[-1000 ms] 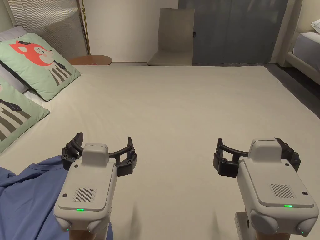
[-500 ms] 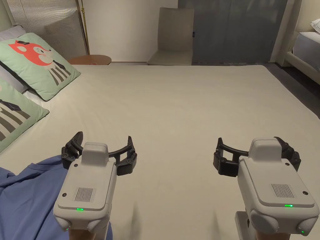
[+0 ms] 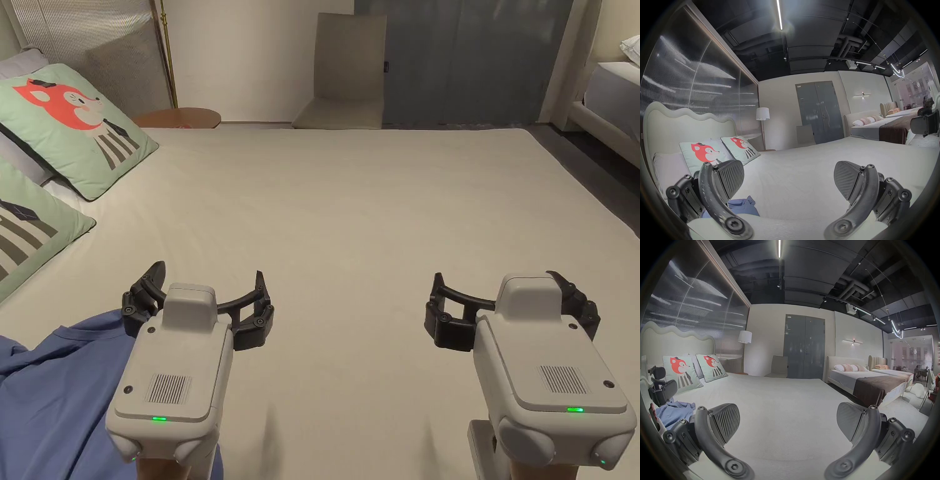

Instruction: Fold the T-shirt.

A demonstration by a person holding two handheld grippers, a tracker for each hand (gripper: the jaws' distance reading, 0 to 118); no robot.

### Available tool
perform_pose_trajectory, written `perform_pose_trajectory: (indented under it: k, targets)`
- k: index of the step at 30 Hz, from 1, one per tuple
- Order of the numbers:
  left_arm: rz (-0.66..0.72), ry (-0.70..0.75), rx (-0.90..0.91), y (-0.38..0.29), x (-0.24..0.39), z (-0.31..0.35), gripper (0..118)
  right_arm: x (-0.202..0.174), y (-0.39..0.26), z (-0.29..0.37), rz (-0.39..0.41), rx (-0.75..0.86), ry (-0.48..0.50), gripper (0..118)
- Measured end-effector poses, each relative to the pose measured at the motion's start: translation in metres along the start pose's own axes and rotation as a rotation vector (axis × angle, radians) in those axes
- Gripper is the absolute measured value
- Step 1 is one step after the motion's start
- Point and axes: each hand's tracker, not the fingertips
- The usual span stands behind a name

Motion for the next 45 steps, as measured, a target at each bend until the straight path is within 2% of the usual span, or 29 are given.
perform_pose_trajectory:
  k: [10, 11, 12, 13, 14, 15, 17, 19, 22, 27, 37, 45]
  targets:
    - [0.01, -0.002, -0.001, 0.0, -0.002, 0.001, 110, -0.001, 0.002, -0.001, 0.004, 0.003, 0.002, 118]
    - [0.014, -0.004, -0.005, 0.0, -0.002, 0.001, 109, -0.001, 0.002, -0.001, 0.007, 0.0, 0.007, 117]
    - [0.018, -0.002, -0.01, 0.001, -0.002, 0.001, 105, -0.001, 0.002, 0.0, 0.009, -0.005, 0.011, 110]
    - [0.026, -0.007, -0.016, 0.002, -0.003, 0.002, 83, -0.002, 0.003, 0.001, 0.006, -0.004, 0.016, 80]
    - [0.04, -0.027, -0.012, 0.003, -0.004, 0.003, 48, -0.003, 0.004, 0.003, 0.007, -0.002, 0.013, 43]
    - [0.052, -0.04, -0.004, 0.003, -0.004, 0.004, 2, -0.004, 0.005, 0.003, 0.018, -0.006, 0.004, 3]
    - [0.038, -0.006, -0.028, 0.004, -0.002, 0.002, 0, -0.006, 0.003, 0.002, 0.042, -0.019, -0.006, 0]
    - [0.049, -0.036, -0.029, 0.003, -0.002, 0.0, 0, -0.005, 0.001, 0.004, 0.019, -0.025, 0.01, 0]
    - [0.047, -0.02, -0.025, 0.002, -0.002, 0.001, 0, -0.008, 0.003, 0.005, 0.025, -0.025, 0.011, 0]
    - [0.04, 0.039, -0.041, -0.001, -0.027, 0.009, 0, -0.031, 0.006, 0.001, 0.012, -0.03, 0.075, 0]
    - [-0.011, 0.33, -0.086, -0.008, -0.141, 0.066, 0, -0.144, 0.013, -0.023, 0.01, -0.024, 0.365, 0]
    - [-0.04, 0.56, -0.159, -0.016, -0.225, 0.133, 0, -0.238, 0.009, -0.017, 0.006, -0.038, 0.578, 0]
